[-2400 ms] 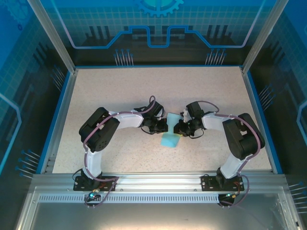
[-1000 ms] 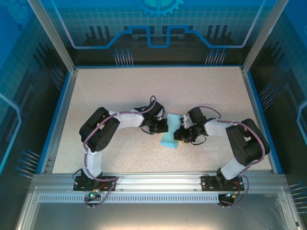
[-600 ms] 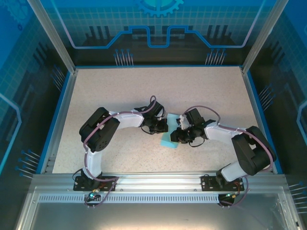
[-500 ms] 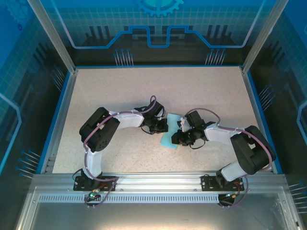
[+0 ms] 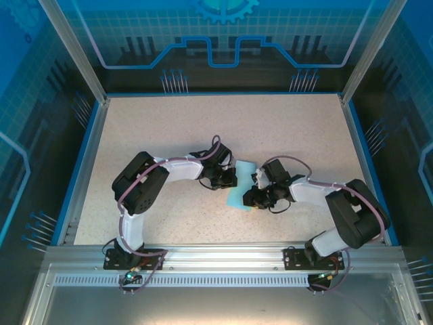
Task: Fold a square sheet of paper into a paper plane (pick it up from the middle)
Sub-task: Fold the square sheet of paper in half at the center of the table.
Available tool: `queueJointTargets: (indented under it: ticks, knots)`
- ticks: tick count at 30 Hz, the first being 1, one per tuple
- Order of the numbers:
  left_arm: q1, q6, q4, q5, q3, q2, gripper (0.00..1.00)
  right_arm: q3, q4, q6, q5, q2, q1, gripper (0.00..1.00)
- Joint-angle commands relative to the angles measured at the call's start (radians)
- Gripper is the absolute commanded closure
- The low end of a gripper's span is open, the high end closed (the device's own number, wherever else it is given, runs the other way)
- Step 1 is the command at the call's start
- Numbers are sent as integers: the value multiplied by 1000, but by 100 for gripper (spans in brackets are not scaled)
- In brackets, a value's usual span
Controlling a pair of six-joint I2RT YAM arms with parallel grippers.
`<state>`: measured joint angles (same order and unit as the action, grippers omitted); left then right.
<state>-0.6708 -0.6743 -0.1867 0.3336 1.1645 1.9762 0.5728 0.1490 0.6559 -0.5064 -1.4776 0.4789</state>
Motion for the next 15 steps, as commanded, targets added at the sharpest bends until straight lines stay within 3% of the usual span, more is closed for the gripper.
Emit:
queueJointTargets:
  ticks: [1, 15]
  knots:
    - [-16, 23, -86, -11, 1, 36, 100, -18, 12, 13, -21, 61, 11, 75]
    - [-18, 27, -91, -12, 11, 38, 100, -78, -16, 26, 4, -19, 7, 77]
